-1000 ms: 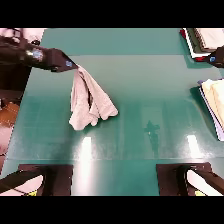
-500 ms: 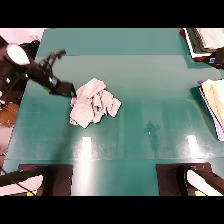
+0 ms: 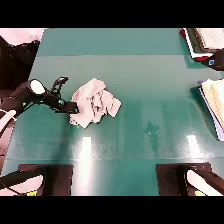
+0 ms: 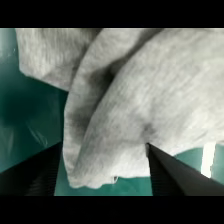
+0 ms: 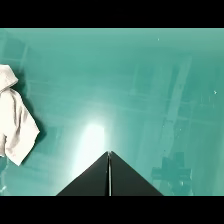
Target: Fold the shirts.
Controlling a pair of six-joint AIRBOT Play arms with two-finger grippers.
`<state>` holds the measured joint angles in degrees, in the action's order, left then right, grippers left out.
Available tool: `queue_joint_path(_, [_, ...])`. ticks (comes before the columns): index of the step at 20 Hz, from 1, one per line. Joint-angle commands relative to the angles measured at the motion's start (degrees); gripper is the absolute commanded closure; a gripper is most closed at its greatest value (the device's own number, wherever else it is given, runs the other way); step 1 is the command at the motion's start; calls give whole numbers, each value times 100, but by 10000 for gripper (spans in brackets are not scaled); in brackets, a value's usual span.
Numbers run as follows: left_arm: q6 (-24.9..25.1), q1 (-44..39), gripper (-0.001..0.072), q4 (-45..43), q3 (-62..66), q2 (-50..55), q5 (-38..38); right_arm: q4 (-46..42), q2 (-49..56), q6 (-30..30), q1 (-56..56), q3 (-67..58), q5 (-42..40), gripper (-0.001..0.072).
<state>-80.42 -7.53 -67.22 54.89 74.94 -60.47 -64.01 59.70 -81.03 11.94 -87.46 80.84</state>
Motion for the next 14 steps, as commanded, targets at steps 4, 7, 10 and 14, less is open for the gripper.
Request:
queue_joint_path(4, [9,2,685,184,-105,-24,337,35,-2,0,-13,2,48,698])
queue_joint_path(7, [-17,2,685,-472,590,-317,-330,811,-2,13,-87,162,46,698])
queue_joint_path(10, [-15,2,685,-1235,1646,-992,-807,1167,0,61,-555,922,-212,677])
queue_joint_path(14, [-15,2,685,-1580,2490,-1755,-870,1200,503,57,-1609,2009,-855,224])
